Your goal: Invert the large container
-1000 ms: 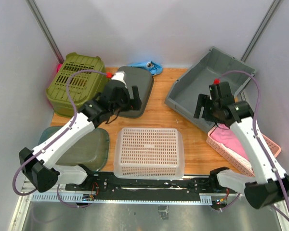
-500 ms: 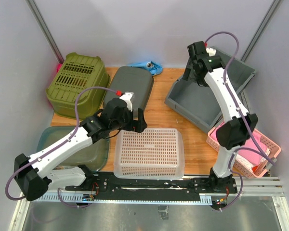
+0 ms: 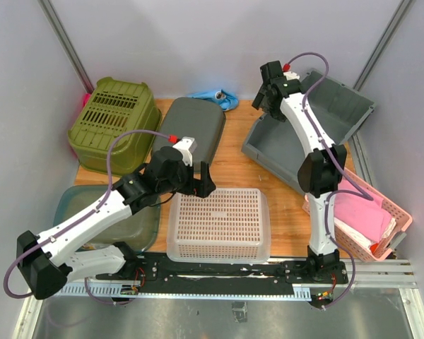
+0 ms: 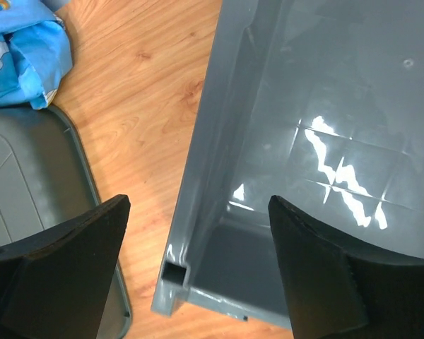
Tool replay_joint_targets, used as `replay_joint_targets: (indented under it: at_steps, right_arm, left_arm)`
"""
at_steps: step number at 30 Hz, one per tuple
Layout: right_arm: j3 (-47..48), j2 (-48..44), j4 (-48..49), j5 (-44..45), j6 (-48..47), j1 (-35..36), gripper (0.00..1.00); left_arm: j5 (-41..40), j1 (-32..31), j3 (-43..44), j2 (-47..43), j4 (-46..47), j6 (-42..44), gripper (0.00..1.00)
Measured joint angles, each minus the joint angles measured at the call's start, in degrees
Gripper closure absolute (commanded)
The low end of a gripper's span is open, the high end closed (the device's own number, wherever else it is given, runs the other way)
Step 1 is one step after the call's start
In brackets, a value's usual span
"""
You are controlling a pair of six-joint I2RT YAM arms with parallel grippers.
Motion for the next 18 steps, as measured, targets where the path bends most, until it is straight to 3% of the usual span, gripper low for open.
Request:
replay_joint_targets:
  at_steps: [4, 6, 11, 18]
  right_arm:
    - [-0.3, 2.7, 2.7, -0.7, 2.1, -0.3, 0.53]
    - [-1.3, 2.9, 3.8, -1.3, 2.5, -0.7, 0.6]
    - [-3.5, 2.8, 6.2, -3.5, 4.8, -1.4, 0.99]
    - [-8.6, -1.4, 6.1, -3.7, 6.4, -1.4, 0.99]
  left_arm:
    - [0.2, 0.0, 0.0, -0.5, -0.2, 0.5, 0.01]
    - [0.3, 0.0, 0.0, -0.9, -0.2, 0.6, 0.01]
    - [0.5, 0.0, -0.2, -1.4, -0.4, 0.6, 0.01]
    - [0.7, 0.0, -0.2, -1.3, -1.8, 0.8, 0.01]
